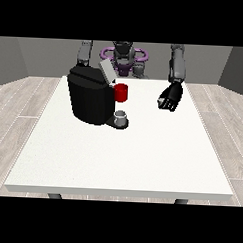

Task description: Insert the coffee pod into the coffee machine and close the lid

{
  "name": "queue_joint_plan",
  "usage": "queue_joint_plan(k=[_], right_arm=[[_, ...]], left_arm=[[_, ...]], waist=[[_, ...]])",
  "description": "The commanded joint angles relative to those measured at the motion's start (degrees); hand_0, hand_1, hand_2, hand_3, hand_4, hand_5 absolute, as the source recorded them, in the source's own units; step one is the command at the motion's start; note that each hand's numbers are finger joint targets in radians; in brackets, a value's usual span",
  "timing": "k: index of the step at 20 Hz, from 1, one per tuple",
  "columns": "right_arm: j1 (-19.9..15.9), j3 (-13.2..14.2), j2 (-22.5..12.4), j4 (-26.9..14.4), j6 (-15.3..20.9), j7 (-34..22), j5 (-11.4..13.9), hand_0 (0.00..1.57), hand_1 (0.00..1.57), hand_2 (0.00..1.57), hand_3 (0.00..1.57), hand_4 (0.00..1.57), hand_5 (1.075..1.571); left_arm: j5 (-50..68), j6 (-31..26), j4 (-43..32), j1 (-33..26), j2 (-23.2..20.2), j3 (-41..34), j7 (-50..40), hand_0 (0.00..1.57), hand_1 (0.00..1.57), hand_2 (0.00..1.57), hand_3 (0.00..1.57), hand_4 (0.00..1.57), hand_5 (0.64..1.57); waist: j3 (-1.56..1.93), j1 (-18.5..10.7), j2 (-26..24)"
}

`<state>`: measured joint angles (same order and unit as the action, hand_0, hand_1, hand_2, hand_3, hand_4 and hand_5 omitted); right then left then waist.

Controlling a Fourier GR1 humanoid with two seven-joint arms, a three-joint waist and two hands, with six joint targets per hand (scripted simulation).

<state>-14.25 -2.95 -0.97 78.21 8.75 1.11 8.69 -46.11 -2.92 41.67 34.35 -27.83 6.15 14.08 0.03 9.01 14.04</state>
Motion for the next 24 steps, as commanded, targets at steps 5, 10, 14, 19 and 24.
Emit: queue_joint_plan(k=[5,10,14,19,24], right_arm=[[-2.02,1.2,0.22,-1.81,-0.11,-1.13,-0.47,0.0,0.0,0.0,0.0,0.0,1.571],[-0.7,2.65,-2.49,-4.81,2.06,-2.99,2.55,0.0,0.0,0.0,0.0,0.0,1.571],[1.39,0.32,-0.56,-5.57,3.21,-3.25,4.43,0.0,0.0,0.0,0.0,0.0,1.571],[-2.33,5.21,-1.57,-13.69,2.67,1.35,1.32,0.0,0.0,0.0,0.0,0.0,1.571],[-0.26,3.7,-1.87,-13.15,1.05,1.16,2.0,0.0,0.0,0.0,0.0,0.0,1.571]], left_arm=[[-3.42,4.97,-5.75,3.04,2.1,-1.67,3.33,1.15,1.15,1.26,1.16,0.47,1.571],[1.9,-1.58,-3.34,4.03,3.99,-3.75,7.42,1.43,1.43,1.42,1.35,0.49,1.571],[2.47,-6.21,-4.5,5.26,3.79,-5.12,4.85,1.42,1.42,1.41,1.33,0.52,1.571],[3.23,-15.6,1.02,13.92,6.11,-3.78,-0.74,1.4,1.4,1.39,1.33,0.54,1.571],[3.08,-18.35,1.81,13.32,6.23,-4.73,-1.98,1.42,1.42,1.4,1.33,0.53,1.571]], waist=[[-0.05,-0.07,0.81],[-0.05,-1.99,-3.54],[-0.04,-1.51,-7.01],[0.02,-3.5,-7.66],[-0.01,-2.99,-10.47]])
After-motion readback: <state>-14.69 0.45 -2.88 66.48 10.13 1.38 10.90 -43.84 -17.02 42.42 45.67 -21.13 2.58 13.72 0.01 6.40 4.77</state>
